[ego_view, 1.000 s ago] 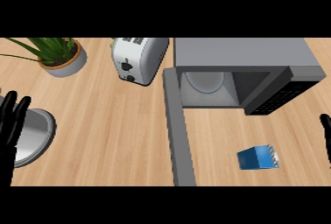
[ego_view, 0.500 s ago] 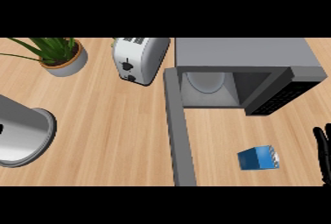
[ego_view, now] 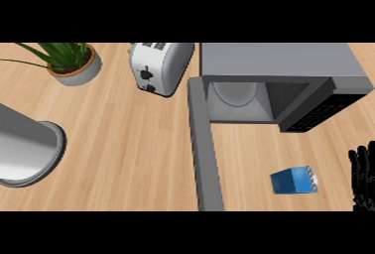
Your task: Pick up the milk, place it into the microwave and close the microwave
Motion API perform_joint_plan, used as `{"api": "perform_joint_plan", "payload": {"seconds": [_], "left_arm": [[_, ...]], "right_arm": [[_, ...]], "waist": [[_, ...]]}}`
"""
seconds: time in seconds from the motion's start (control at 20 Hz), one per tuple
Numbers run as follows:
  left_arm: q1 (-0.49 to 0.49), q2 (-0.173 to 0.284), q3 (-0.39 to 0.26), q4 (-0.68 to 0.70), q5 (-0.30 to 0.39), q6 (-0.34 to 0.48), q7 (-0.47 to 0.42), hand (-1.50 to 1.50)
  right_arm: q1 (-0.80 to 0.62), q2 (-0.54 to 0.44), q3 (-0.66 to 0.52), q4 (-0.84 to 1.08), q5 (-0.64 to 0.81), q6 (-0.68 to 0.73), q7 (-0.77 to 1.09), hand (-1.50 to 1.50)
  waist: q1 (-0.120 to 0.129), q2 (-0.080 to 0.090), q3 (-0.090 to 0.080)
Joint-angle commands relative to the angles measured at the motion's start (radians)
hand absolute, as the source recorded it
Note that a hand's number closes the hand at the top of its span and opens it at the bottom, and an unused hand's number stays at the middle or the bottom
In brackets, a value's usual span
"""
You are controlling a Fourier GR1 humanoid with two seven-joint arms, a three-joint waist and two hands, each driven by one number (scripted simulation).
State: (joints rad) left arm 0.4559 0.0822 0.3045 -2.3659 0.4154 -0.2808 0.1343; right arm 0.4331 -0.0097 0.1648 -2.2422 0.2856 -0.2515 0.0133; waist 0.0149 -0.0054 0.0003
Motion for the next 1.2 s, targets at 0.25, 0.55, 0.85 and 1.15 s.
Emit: {"api": "perform_joint_plan", "payload": {"seconds": [0.25,0.55,0.85,1.15], "left_arm": [[0.160,-0.034,0.058,-0.161,0.197,-0.103,-0.023,-1.50],[0.185,-0.061,0.055,-0.183,0.188,-0.103,-0.024,-1.50],[0.238,-0.063,0.101,-0.134,0.247,-0.181,-0.086,-1.50],[0.248,-0.064,0.138,-0.078,0.250,-0.215,-0.133,-1.50]], "right_arm": [[0.029,0.009,-0.076,0.236,-0.029,-0.076,-0.140,-1.50],[0.028,-0.011,-0.201,0.478,-0.140,-0.025,-0.343,-1.50],[-0.029,-0.023,-0.261,0.723,-0.177,0.001,-0.530,-1.50],[-0.126,-0.065,-0.336,0.963,-0.174,-0.001,-0.652,-1.50]], "waist": [[0.012,-0.002,0.000],[0.006,0.001,0.002],[0.012,0.000,0.002],[0.009,0.003,0.002]]}}
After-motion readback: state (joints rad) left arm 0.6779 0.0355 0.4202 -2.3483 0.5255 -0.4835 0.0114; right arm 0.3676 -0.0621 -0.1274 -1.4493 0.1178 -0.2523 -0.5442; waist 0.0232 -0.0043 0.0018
